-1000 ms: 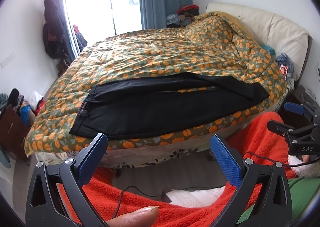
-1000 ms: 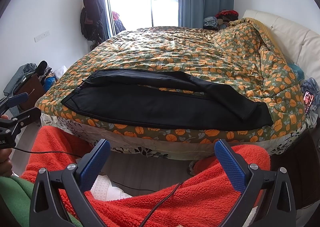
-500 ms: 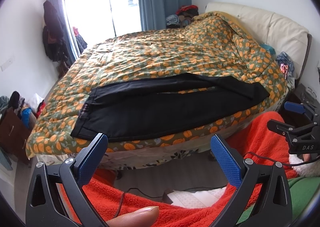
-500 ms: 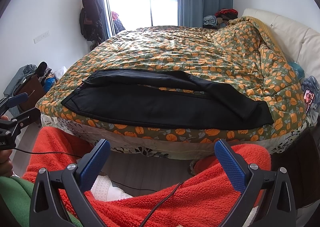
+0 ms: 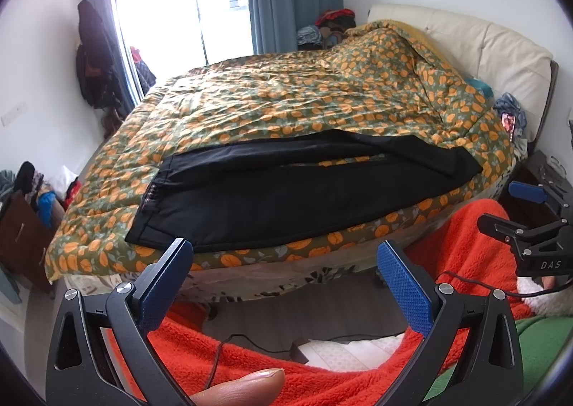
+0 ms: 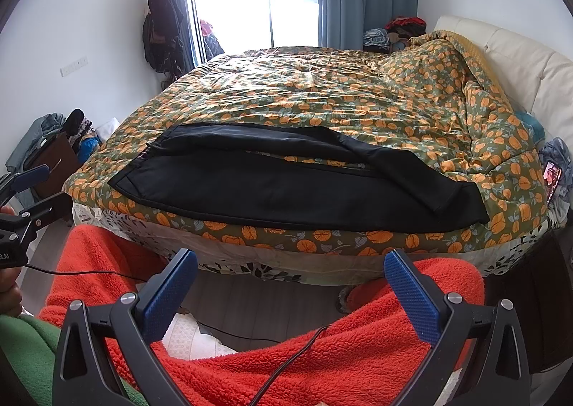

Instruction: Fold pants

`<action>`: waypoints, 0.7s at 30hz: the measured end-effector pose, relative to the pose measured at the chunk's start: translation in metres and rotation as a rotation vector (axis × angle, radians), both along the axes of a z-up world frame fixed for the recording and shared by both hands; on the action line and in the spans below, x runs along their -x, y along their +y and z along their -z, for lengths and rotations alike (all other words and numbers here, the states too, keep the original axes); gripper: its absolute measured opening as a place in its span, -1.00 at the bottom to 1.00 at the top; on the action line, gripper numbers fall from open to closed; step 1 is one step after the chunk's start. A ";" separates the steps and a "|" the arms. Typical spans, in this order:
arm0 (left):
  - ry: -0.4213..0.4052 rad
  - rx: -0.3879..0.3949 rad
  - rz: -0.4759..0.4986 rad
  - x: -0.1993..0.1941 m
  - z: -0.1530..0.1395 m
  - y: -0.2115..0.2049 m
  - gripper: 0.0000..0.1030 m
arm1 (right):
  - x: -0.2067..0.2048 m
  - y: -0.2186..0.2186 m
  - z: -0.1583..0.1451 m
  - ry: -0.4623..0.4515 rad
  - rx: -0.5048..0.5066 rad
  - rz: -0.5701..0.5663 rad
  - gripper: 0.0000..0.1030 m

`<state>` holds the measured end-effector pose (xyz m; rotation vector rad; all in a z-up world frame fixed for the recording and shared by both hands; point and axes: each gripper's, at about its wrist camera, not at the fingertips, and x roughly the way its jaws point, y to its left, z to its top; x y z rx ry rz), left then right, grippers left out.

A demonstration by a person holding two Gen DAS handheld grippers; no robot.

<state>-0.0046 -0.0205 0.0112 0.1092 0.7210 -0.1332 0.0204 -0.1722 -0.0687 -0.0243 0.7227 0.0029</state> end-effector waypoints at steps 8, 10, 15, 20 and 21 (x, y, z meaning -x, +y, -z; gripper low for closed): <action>0.006 0.003 -0.006 -0.002 0.002 0.005 0.99 | 0.000 0.000 0.000 0.000 0.000 0.000 1.00; 0.006 0.003 -0.006 -0.002 0.002 0.004 0.99 | 0.000 0.001 0.000 -0.001 0.000 0.000 1.00; 0.011 0.020 -0.008 -0.002 0.003 0.006 0.99 | 0.000 0.000 0.000 -0.001 0.001 0.000 1.00; 0.007 0.037 -0.064 -0.009 0.001 0.020 0.99 | -0.002 0.000 -0.001 -0.001 0.001 -0.010 1.00; -0.002 0.032 -0.076 -0.010 -0.001 0.021 0.99 | -0.003 0.000 -0.001 -0.006 -0.002 -0.014 1.00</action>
